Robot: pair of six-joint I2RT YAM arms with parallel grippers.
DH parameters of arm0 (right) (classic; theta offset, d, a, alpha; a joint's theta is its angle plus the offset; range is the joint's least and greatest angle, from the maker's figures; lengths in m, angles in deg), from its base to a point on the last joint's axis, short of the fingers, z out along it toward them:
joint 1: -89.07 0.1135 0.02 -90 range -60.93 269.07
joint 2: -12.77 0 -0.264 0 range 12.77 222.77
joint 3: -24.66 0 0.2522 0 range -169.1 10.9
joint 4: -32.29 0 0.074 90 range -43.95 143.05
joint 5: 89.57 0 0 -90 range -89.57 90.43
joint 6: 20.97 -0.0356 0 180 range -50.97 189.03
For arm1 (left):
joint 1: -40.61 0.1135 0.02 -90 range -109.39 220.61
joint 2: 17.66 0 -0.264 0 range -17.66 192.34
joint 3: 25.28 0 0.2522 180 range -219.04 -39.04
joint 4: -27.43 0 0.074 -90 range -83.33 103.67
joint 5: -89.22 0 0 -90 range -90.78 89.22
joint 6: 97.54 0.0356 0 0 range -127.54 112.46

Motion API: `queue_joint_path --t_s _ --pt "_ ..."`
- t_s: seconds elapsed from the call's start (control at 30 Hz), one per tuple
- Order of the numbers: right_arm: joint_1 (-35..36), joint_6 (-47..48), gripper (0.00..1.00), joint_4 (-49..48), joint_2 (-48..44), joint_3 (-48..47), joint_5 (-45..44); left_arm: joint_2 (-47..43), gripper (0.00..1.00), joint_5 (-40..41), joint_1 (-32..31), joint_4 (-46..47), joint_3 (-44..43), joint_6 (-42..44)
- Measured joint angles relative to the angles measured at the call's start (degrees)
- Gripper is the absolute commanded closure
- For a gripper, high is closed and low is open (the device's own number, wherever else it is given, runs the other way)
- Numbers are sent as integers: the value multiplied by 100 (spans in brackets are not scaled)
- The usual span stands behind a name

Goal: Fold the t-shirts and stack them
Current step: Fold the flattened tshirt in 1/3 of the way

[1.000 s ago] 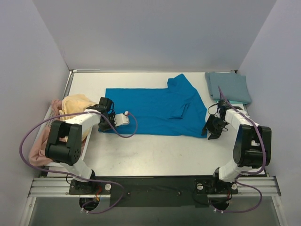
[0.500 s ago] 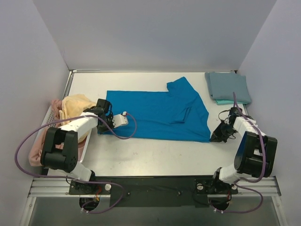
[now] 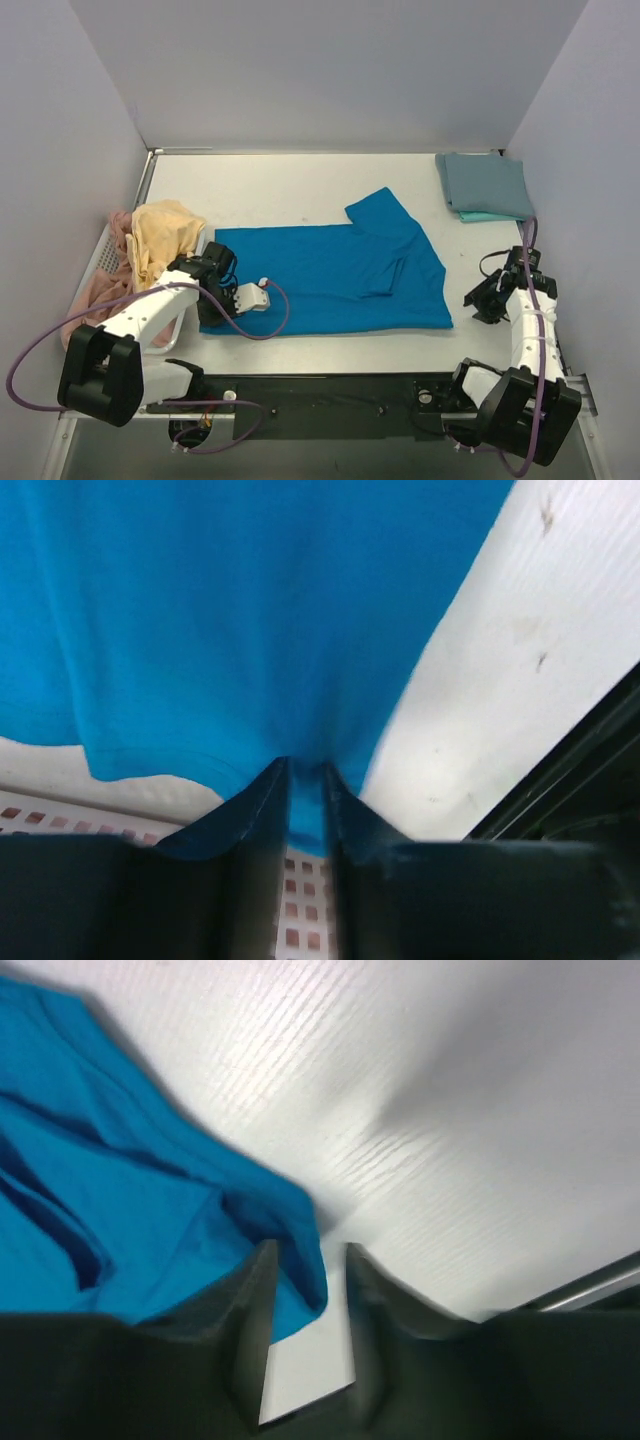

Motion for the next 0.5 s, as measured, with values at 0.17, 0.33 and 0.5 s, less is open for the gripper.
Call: queue_joint_path --t_s 0.17,0.33,0.5 --pt "-76 9 32 402 -57 -302 -682 -173 23 289 7 -400 7 13" --pt "188 223 98 304 -557 -791 -595 -243 23 168 2 -885 -527 -70" --pt "1768 358 100 -94 26 -1139 -98 68 54 -415 -507 -713 -1803 -828"
